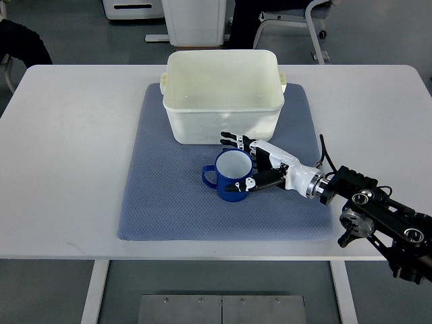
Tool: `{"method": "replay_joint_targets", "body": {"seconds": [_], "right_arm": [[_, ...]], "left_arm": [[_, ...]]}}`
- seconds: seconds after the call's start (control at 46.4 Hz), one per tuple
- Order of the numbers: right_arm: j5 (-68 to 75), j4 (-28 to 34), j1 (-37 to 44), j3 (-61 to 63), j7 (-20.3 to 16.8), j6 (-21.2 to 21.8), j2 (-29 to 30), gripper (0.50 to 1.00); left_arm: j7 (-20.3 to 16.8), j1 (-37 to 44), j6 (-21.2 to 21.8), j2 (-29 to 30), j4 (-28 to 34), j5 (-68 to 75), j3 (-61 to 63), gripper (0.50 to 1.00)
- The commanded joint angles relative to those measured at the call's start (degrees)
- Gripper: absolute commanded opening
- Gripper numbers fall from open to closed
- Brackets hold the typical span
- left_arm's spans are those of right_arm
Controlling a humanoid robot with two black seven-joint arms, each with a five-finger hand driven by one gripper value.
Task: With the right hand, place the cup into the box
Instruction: 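Lower the right hand onto the blue mug and close fingers around it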
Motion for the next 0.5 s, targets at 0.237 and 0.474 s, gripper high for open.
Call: {"method": "replay_joint_targets", "body": {"seconds": [0.237,0.474], "right_arm": [[-0.3,-1.3,-0.1,-0.5,0.9,-0.4,0.4,0.860],[-0.3,-1.8,-0.6,-0.5,1.8,-0.4,0.5,0.500]], "left_arm": [[0.0,0.0,0.0,0.0,0.0,0.0,0.0,1.000],[0.0,0.1,0.0,0.0,0.0,0.0,0.0,1.000]]}}
